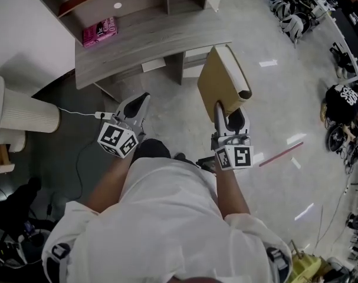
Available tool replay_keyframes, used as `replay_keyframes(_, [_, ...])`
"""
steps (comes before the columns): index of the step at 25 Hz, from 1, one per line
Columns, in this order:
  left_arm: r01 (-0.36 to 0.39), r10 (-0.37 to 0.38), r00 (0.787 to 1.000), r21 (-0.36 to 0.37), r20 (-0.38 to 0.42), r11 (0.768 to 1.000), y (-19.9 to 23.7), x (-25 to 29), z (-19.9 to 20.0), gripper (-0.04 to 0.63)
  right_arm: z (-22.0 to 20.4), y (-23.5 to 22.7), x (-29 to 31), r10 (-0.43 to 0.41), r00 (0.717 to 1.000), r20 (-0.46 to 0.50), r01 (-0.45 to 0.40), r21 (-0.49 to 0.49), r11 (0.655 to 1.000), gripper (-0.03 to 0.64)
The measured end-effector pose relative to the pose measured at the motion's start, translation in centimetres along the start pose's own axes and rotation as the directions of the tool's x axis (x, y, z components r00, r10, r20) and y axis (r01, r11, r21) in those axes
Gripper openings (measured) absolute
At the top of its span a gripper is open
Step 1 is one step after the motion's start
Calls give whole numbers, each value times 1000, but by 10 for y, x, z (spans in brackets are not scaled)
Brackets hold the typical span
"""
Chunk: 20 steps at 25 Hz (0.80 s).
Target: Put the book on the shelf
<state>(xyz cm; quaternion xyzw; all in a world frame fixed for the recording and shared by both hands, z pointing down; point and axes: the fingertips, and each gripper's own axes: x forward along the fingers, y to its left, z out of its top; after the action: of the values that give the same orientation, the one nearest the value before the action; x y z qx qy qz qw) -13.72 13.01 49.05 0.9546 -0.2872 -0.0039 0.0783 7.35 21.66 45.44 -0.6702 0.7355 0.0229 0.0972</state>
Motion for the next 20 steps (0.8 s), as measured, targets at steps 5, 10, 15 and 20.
replay_keyframes(5, [-21,22,1000,24,-17,999,12,14,-2,12,-4,-17,13,-3,1000,5,3,8,1000,202])
replay_keyframes(10, [-29,29,999,22,-16,999,31,48,1,12,-2,-39,38,-10,1000,0,10,3,1000,202])
replay_keyframes(15, [-1,1,1000,4,-7,1000,68,97,1,12,-10,-56,85,-16,1000,-4,16,-13,1000,202])
replay_keyframes(20, [25,-25,1000,-7,9,1000,111,151,20,12,-14,-70,153,20,999,-27,-20,-17,1000,202])
